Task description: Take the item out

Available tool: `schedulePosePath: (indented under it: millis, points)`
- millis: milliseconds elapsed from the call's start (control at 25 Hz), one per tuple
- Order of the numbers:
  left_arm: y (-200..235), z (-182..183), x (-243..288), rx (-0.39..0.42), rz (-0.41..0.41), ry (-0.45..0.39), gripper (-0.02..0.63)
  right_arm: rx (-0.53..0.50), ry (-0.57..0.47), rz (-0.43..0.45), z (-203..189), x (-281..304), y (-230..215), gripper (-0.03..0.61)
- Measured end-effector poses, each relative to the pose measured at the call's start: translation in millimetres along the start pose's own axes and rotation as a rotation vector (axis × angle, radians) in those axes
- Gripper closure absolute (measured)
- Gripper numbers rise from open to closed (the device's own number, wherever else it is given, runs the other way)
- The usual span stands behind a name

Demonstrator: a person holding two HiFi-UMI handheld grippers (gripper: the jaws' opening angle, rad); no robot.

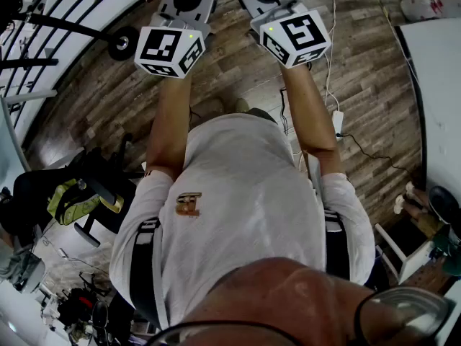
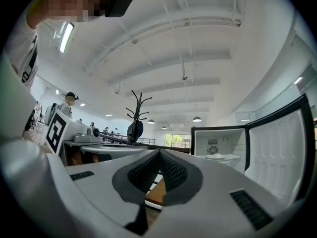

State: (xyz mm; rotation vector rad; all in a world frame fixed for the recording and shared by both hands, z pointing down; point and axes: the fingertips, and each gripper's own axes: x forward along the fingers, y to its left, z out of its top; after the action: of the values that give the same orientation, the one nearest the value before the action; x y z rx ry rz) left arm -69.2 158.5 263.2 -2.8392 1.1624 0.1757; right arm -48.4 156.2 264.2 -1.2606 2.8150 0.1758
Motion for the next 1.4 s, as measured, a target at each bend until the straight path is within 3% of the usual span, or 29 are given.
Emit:
schedulePosePath:
  millis: [920, 1400]
  points:
    - [-29.3, -16.9, 53.0, 0.022, 0.063, 0.003, 0.595, 0.023, -0.013, 0.038, -9.2, -33.7, -60.0, 0.546]
    - [2.3, -18.4, 85.9, 0.031, 0.070, -0.032, 0.595, 0.002, -0.012, 0.041, -17.3, -1.0, -90.4, 0.546]
